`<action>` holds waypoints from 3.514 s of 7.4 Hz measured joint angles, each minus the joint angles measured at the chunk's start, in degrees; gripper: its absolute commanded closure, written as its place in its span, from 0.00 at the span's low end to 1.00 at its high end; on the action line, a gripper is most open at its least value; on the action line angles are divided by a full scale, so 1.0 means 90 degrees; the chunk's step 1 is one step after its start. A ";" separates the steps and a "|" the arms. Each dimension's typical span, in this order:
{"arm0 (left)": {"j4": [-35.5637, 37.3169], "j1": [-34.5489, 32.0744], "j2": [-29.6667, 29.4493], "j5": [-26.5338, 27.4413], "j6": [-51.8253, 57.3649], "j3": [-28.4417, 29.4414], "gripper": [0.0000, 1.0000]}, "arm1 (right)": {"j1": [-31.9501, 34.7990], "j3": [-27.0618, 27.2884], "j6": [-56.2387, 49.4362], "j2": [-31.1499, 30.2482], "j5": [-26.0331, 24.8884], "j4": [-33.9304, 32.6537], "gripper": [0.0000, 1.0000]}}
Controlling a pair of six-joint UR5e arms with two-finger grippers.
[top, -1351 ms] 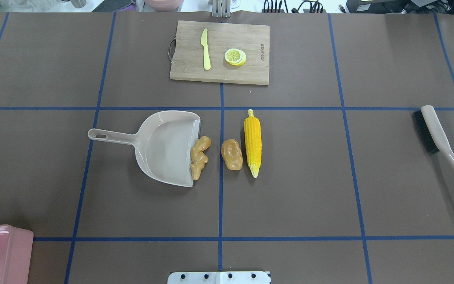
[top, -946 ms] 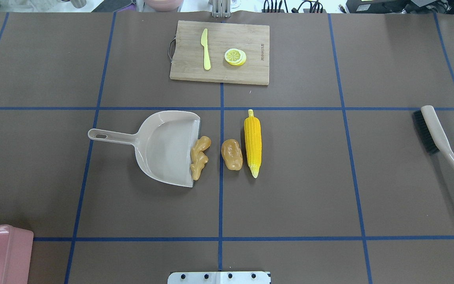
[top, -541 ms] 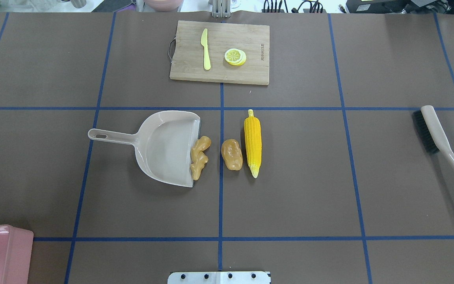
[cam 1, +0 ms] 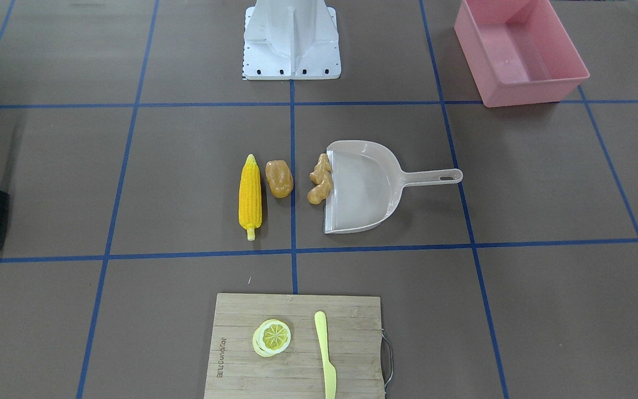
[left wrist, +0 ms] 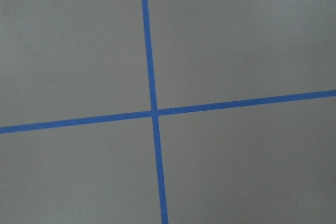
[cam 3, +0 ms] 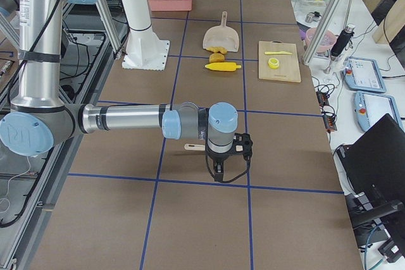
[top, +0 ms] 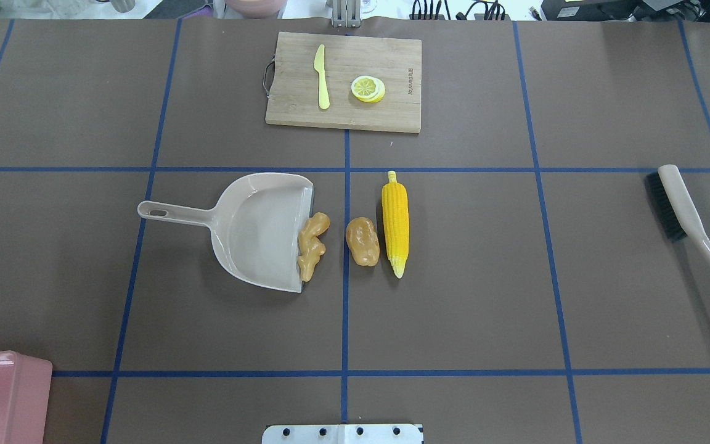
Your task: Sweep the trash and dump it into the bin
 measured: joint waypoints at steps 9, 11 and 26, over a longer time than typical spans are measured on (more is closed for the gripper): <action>-0.2044 0.3612 -0.1174 0.1506 0.1448 -0.0131 0.01 | -0.1325 0.1140 0.0833 -0.0848 0.0336 0.0494 0.00; -0.2151 0.4078 -0.1337 0.1597 0.1632 -0.0326 0.01 | -0.1979 0.0955 0.1178 -0.0941 -0.0135 0.1151 0.00; -0.1643 0.4103 -0.1187 0.1265 0.2863 -0.0072 0.04 | -0.3225 0.0035 0.2429 -0.0790 -0.0276 0.2381 1.00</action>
